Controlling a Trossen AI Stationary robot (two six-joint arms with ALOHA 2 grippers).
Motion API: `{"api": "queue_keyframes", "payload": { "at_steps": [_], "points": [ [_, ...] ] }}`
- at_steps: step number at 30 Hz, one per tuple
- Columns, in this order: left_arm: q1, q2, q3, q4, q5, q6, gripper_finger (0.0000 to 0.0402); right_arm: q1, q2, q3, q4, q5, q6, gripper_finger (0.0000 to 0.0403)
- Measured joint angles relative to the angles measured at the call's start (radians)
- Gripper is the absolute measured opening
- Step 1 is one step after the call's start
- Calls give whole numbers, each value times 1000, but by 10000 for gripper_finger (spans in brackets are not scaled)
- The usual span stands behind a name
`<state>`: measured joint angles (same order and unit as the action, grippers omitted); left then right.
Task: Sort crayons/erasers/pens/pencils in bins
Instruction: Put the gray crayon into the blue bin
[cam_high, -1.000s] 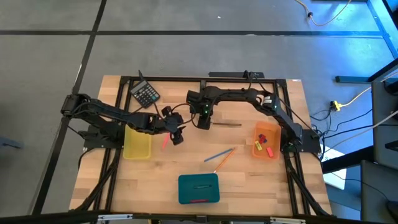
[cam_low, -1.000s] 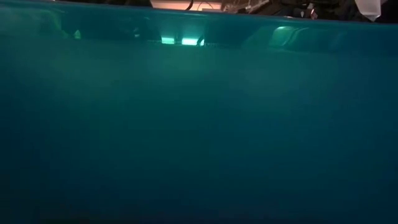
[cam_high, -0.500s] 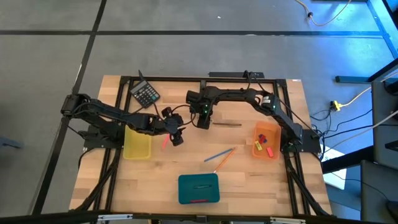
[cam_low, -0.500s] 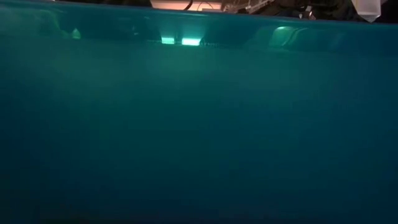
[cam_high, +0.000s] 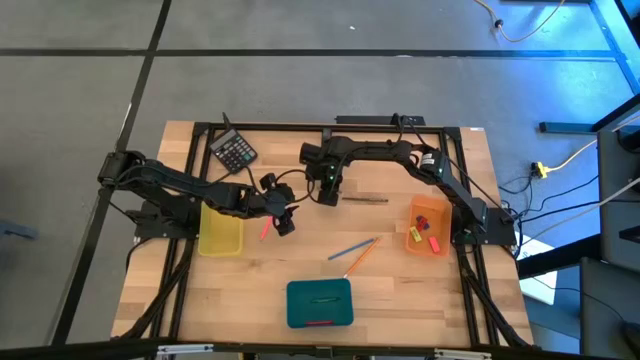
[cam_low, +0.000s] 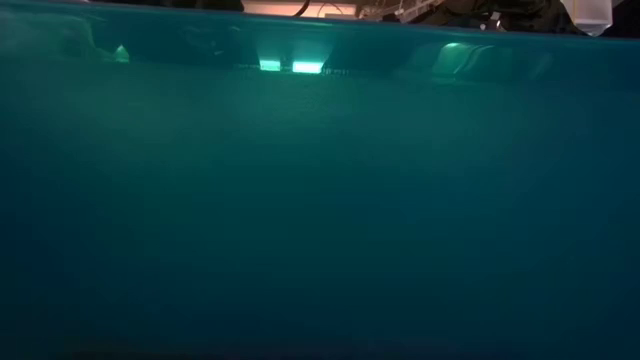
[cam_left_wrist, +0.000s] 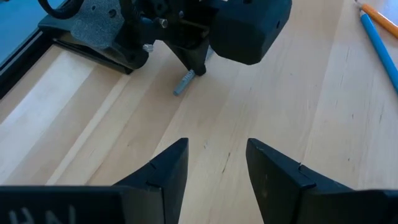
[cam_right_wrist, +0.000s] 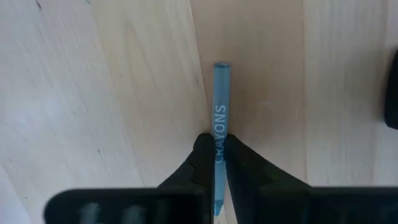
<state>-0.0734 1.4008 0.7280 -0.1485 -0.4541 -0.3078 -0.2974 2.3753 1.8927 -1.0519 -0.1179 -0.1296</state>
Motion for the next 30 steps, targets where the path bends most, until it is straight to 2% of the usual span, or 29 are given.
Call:
{"api": "queue_keyframes", "payload": {
  "at_steps": [9, 16, 23, 30],
  "points": [
    [0, 0, 0, 0, 0, -3, 156, 0, -3, 6, -6, -15, -13, 17],
    [-3, 0, 0, 0, 9, -5, 156, 4, 8, 99, -93, -16, -36, 9],
    [-36, 0, 0, -17, 11, -27, 156, 22, -61, 122, -120, -65, -41, 1],
    [-48, 0, 0, -72, 10, -63, 156, 75, -111, 123, -145, -68, -33, 1]
  ]
}}
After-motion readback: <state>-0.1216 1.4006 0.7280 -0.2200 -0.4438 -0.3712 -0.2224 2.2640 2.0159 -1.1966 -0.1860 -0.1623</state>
